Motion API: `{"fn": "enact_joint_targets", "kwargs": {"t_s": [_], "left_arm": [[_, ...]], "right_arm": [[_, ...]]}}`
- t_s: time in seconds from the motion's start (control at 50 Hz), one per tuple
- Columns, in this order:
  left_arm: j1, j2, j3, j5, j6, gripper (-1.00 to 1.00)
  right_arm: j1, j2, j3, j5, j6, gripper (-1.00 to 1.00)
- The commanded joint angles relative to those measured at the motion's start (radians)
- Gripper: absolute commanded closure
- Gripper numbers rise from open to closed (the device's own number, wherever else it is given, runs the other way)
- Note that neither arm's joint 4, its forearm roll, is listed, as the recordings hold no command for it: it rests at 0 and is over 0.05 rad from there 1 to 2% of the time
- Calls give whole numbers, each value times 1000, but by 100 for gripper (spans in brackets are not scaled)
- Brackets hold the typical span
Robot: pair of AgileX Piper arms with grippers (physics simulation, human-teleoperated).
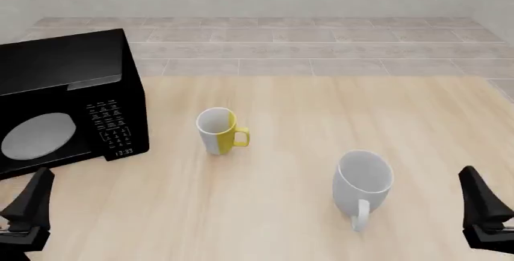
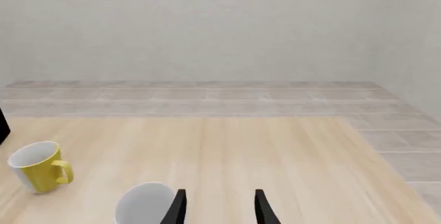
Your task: Put the yellow and white mug to the front of the white mug.
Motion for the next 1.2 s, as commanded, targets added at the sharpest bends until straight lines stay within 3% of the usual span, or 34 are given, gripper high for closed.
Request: {"fn": "enact_joint_targets", "kwargs": {"t_s": [0.02, 0.48, 0.56, 0.66, 0.86, 1.02, 1.04, 1.06, 1.08, 1.1, 1.18, 1.2], "left_arm": [[-6, 3, -2, 0, 0, -100], [-6, 11, -3, -4, -2, -100], [-6, 5, -4, 0, 3, -100], [-6, 3, -5, 3, 3, -100], [-6, 7, -6, 1, 2, -100], [-6, 11, -3, -6, 2, -100], [-6, 15, -1, -12, 2, -100], [-6, 17, 0, -14, 2, -100], [-6, 15, -1, -12, 2, -100], [-6, 13, -4, -6, 2, -100], [-6, 14, -1, -10, 3, -100], [-6, 14, -1, -10, 3, -100]], "right_arm": [[9, -30, -2, 25, 4, -100], [9, -30, 0, 23, 3, -100], [28, -34, -7, -5, 31, -100], [49, -7, -103, 60, 19, -100], [163, 266, -275, 13, -44, -100], [227, 362, -414, 60, -4, -100], [377, 329, -428, 61, -14, -100], [407, 370, -446, 71, -91, -100], [314, 383, -473, 87, -43, -100], [297, 408, -493, 97, -61, -100], [361, 566, -597, 149, -337, -100], [388, 581, -633, 177, -273, -100]]}}
